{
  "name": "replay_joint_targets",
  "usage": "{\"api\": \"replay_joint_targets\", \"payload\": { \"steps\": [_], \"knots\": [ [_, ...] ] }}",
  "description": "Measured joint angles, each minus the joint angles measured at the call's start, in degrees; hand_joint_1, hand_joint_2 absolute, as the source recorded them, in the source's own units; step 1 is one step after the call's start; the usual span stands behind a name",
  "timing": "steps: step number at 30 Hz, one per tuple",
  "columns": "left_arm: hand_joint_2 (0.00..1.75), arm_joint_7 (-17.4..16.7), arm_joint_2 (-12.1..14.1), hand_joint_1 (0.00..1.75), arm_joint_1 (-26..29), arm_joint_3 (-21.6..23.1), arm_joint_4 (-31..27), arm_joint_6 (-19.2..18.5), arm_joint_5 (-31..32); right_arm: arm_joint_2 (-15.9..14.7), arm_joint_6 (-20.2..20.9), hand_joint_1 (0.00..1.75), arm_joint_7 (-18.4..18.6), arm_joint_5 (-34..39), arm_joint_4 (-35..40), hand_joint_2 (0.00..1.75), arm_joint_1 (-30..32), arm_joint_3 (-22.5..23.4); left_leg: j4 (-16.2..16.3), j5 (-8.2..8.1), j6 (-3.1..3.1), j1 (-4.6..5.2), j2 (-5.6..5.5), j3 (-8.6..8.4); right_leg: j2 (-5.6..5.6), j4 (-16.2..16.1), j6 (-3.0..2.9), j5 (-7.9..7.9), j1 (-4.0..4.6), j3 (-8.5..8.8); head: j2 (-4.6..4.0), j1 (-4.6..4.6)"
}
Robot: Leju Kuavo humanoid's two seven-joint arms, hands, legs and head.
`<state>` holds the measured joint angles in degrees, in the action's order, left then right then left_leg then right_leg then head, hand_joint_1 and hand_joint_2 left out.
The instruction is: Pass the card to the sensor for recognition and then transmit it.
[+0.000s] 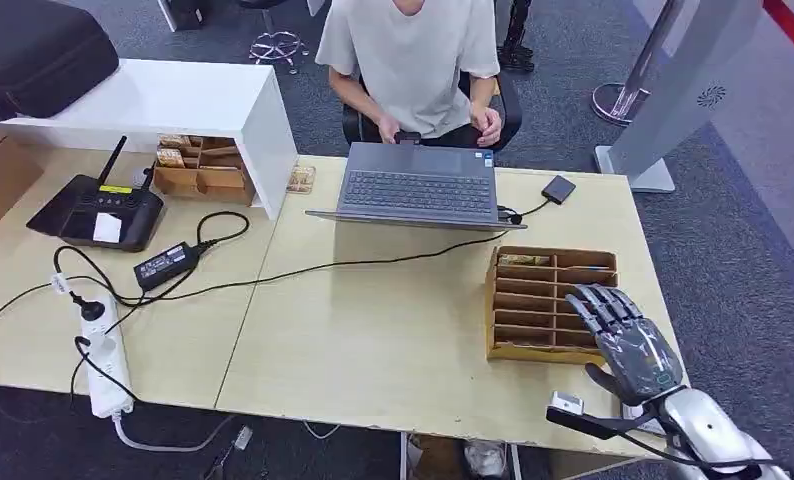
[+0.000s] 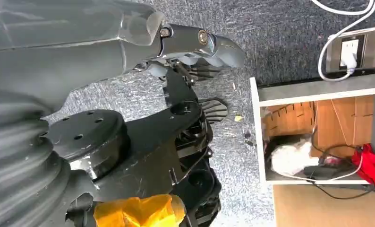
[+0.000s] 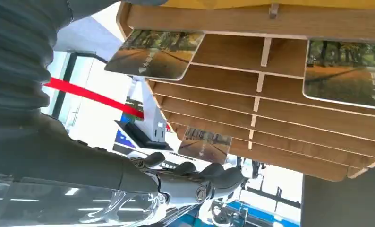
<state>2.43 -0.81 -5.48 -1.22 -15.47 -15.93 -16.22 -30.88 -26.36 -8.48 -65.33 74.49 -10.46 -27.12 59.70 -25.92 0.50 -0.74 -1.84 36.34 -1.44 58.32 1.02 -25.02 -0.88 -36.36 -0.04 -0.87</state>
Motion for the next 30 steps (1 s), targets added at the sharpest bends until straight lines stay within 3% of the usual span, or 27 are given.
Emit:
{"api": "replay_joint_targets", "payload": {
  "steps": [19, 30],
  "knots": [
    [1.75, 0.02, 0.18, 0.0, 0.04, 0.0, 0.0, -0.07, 0.2, -0.02, 0.0, 0.0, 0.85, -0.55, -0.33, 1.75, 0.79, 1.16, 0.0, 0.0, 0.0, 0.0, 0.0, 0.0, 0.0, -0.01, 0.0, 0.0, 0.0, 0.0, 0.0, -0.02],
    [1.75, 0.7, 1.11, 0.0, 0.53, 0.0, 0.0, -0.76, 0.2, -0.63, -0.13, 0.0, 1.53, -0.72, 0.96, 1.75, 5.35, 3.15, 0.0, -0.03, 0.0, 0.0, 0.0, 0.0, 0.0, -0.01, 0.01, -0.02, 0.0, 0.0, 0.0, 0.0]
  ]
}}
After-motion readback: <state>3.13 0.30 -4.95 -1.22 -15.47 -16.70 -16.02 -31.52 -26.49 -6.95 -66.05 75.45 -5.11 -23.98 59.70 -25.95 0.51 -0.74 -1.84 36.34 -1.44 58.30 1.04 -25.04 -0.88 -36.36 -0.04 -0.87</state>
